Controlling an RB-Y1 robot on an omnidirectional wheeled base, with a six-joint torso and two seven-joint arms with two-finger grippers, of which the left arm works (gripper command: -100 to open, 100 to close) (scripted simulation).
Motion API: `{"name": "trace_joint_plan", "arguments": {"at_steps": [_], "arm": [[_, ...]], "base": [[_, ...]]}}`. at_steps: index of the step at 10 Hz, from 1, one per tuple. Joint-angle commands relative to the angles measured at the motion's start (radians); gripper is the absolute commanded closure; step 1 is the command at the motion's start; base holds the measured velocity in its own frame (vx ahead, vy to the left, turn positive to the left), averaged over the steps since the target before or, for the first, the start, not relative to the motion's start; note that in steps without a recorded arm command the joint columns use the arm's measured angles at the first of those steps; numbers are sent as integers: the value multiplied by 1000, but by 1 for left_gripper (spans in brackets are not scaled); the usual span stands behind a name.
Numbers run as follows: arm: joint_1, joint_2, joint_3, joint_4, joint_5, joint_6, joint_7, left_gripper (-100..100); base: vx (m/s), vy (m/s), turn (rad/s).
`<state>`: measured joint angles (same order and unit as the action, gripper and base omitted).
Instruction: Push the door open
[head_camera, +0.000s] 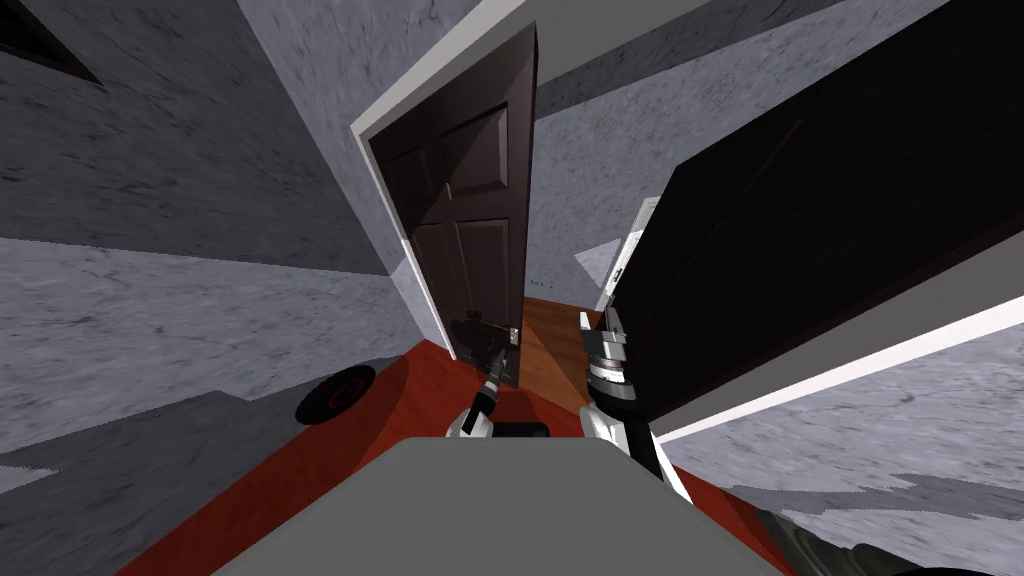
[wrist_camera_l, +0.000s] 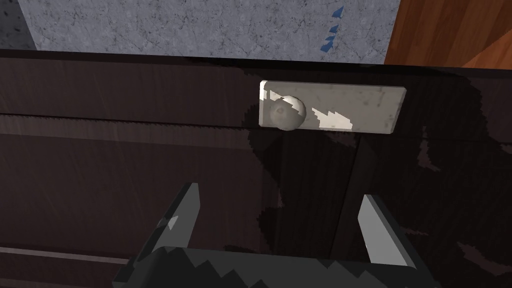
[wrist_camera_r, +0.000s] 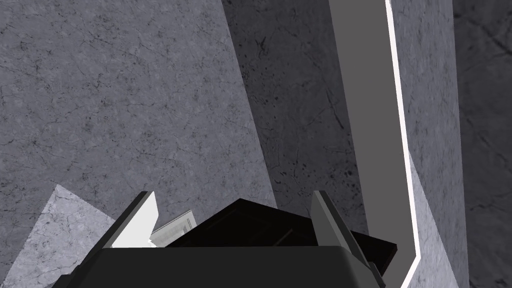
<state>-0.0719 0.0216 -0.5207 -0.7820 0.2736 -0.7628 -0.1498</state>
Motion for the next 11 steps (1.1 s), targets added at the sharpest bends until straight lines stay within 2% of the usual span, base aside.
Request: {"name": "trace_joint_plan", "arguments": {"at_steps": [1,2,5,8,10,11], "arm": [[0,0,0,0,0,0,0,-100],[-1,14,3,7,0,-5,1,-100],[-2,23,9,15,0,-11,3,-100],[-2,17,16,25,0,-19,6,-100],[-3,3,20,31,0,-24,7,-100],[-2,9,19,27,0,-21,7,-100]], "base": [[46,57,-26],[107,-33,-37],[170,-68,-24],[193,-69,-31],[181,-73,-24],[72,-37,16]]}}
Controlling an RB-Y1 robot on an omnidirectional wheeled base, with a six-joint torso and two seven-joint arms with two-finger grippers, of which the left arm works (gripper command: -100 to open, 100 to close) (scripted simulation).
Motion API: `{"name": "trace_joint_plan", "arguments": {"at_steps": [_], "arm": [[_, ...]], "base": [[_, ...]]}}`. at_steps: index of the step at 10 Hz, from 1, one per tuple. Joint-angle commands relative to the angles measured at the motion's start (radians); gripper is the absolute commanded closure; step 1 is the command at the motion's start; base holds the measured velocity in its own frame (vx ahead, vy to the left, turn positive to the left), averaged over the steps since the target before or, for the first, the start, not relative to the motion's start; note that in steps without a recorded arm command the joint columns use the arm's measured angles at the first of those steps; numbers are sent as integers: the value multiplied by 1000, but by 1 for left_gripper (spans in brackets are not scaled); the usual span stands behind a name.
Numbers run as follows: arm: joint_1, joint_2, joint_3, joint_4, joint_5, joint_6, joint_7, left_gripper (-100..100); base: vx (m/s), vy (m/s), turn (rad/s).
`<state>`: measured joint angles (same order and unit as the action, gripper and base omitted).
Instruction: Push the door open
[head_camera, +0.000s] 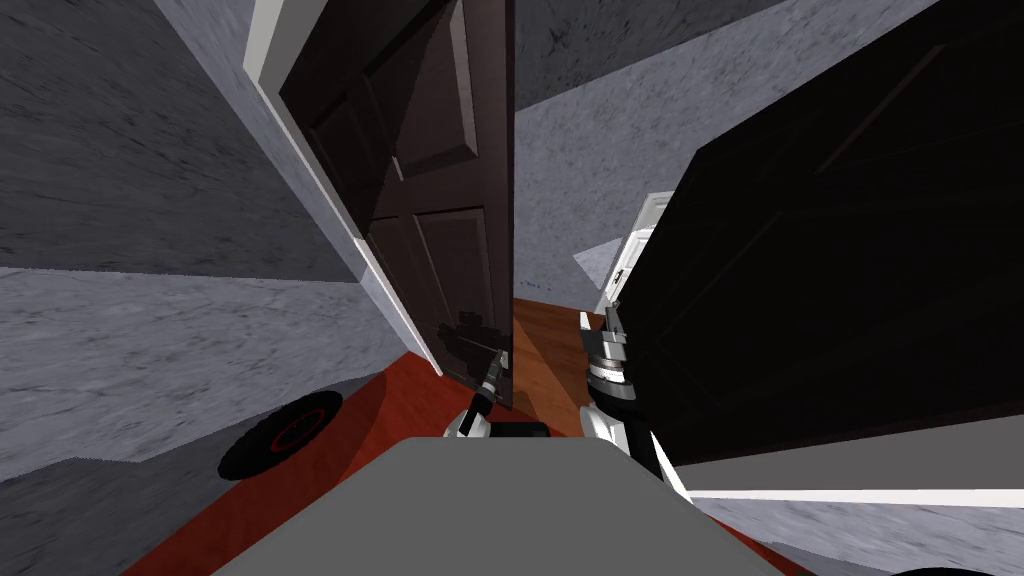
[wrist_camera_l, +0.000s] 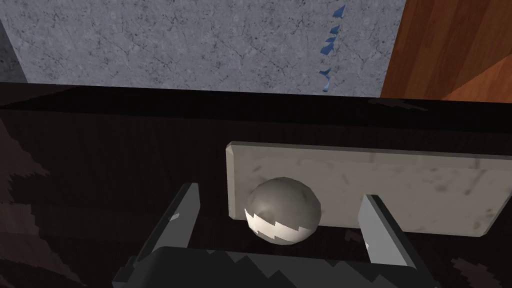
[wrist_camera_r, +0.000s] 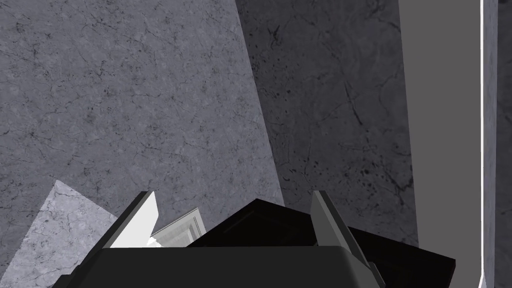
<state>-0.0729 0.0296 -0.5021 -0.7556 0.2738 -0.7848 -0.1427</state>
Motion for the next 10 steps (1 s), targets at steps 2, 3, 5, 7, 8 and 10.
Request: {"name": "trace_joint_plan", "arguments": {"at_steps": [2,3,5,7,8,10], "arm": [[-1,1,0,1,0,1,0,100],[-1,1,0,1,0,1,0,100],[-1,1,0,1,0,1,0,100],[-3,13,17,6,4,4,-4,100],[-3,15,22,7,5,3,-4,100],[-5,20,31,9,6,3,-6,100]], "base": [[-21,10,-12],[-16,10,-5],[-8,3,2],[43,-23,8],[127,-82,33],[121,-88,33]]}}
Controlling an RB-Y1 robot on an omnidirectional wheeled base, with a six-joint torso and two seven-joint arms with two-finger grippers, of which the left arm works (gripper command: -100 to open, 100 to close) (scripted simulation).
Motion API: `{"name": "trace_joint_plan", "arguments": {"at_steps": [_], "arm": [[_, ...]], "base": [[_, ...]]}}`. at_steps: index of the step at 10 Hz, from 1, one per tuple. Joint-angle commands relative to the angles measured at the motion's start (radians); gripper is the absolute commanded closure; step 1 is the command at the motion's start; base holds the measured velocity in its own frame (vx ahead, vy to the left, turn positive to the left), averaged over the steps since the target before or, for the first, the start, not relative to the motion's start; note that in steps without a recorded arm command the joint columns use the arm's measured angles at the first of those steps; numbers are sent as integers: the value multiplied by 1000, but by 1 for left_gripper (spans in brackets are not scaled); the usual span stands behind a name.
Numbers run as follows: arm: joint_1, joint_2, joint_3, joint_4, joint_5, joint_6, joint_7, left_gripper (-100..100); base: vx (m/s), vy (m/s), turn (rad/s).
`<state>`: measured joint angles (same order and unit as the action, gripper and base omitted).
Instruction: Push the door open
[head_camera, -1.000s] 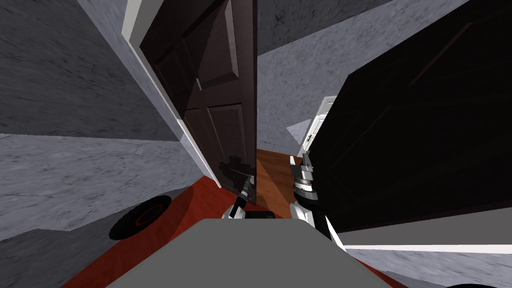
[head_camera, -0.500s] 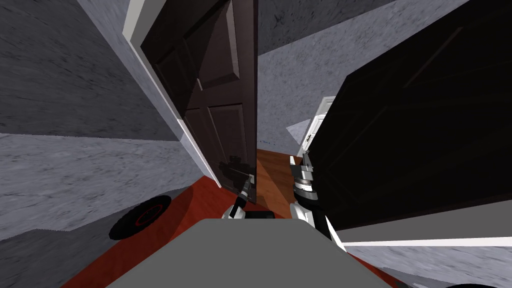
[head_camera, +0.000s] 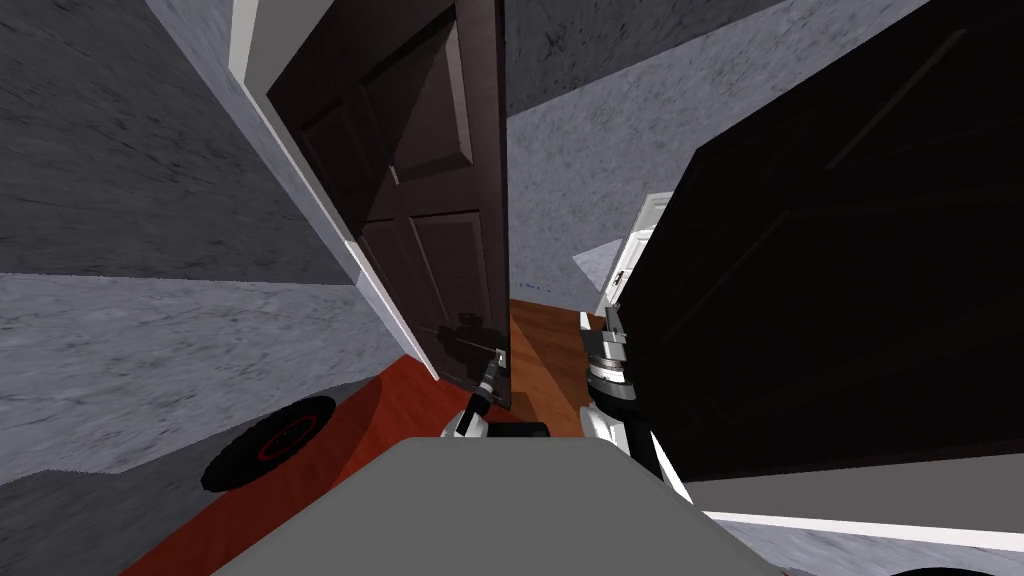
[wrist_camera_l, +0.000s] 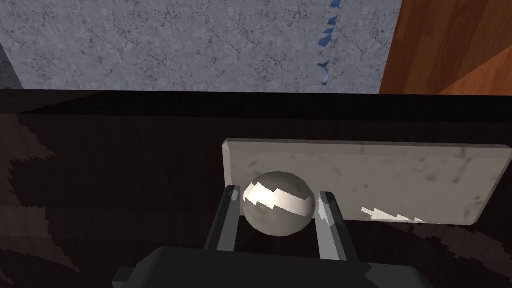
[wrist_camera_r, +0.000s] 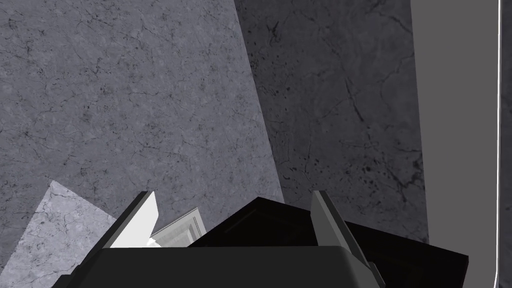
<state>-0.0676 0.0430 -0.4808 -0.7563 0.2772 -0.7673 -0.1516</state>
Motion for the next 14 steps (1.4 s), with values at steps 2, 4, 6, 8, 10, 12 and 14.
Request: {"name": "trace_joint_plan", "arguments": {"at_steps": [2,4,6,8,10,12,14], "arm": [[-14,18,38,15,9,-16,-2,100],[-18,25,58,19,13,-16,-5,100],[-21,30,81,24,18,-17,-9,100],[-25,28,81,28,20,-12,-9,-100],[-24,27,79,25,21,-11,-9,-100],[-22,22,76,18,23,-8,-7,-100],[-19,9,71,9,26,-5,-6,-100]], "base": [[146,-91,24],[146,-101,50],[180,-96,80],[72,-65,65],[-140,24,6],[-210,0,30],[-243,-10,32]]}}
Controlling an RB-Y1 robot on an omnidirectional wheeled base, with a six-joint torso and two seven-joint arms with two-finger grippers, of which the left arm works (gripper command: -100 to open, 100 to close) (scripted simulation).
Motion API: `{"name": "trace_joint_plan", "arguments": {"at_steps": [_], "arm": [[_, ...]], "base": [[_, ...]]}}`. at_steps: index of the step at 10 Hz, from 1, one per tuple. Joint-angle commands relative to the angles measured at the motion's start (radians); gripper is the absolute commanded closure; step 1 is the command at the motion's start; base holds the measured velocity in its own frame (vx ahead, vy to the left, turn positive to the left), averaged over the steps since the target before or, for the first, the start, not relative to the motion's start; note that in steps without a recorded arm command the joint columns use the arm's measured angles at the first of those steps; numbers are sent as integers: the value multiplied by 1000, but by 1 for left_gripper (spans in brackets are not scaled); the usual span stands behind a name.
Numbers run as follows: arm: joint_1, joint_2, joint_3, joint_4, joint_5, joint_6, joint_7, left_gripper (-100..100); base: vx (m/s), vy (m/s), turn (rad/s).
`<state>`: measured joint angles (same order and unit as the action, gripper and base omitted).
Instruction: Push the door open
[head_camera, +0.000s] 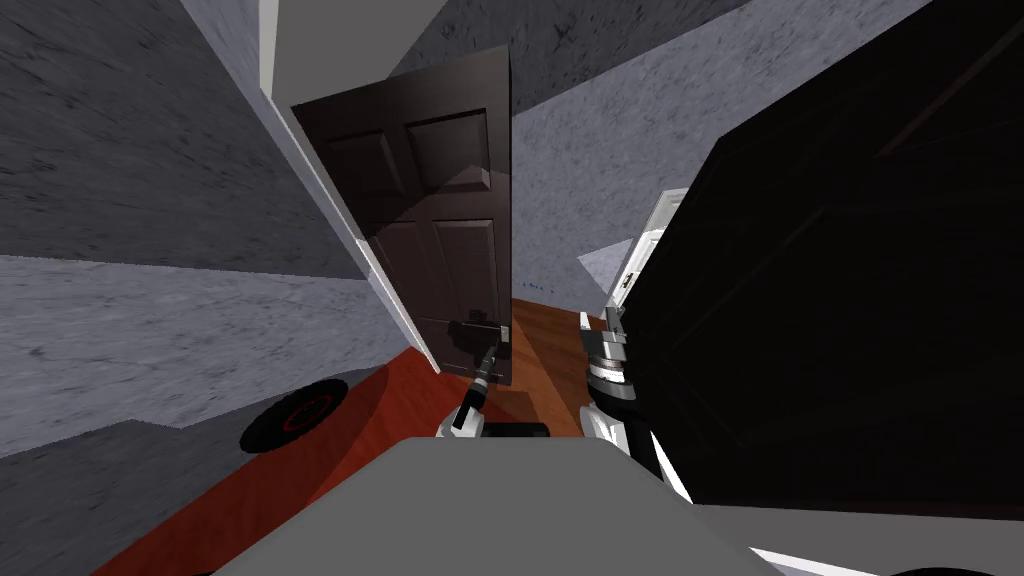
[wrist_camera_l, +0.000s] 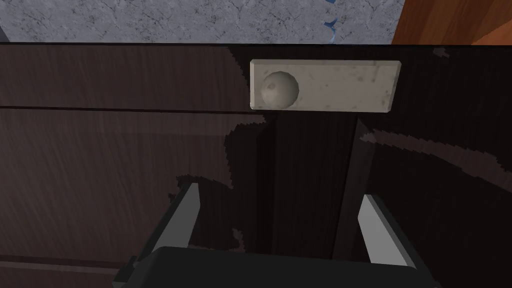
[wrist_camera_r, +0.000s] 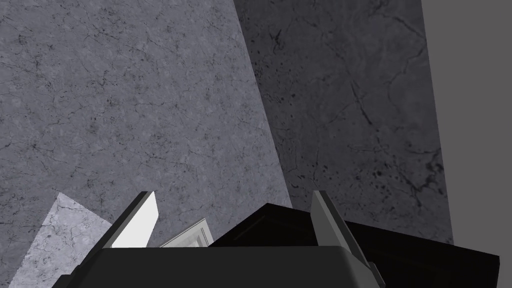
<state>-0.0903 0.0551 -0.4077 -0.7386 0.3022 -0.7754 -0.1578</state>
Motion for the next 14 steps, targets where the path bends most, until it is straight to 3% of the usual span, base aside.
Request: {"name": "trace_joint_plan", "arguments": {"at_steps": [1,3,7,14], "arm": [[5,-12,-4,-12,2,5,1,-100],[0,-1,1,-1,2,-2,2,-100],[-3,5,7,5,3,-8,1,-100],[-6,-6,18,15,5,-20,-1,-100]], "base": [[-244,5,35],[-11,-17,-18],[178,-44,-18],[180,-44,-19]]}}
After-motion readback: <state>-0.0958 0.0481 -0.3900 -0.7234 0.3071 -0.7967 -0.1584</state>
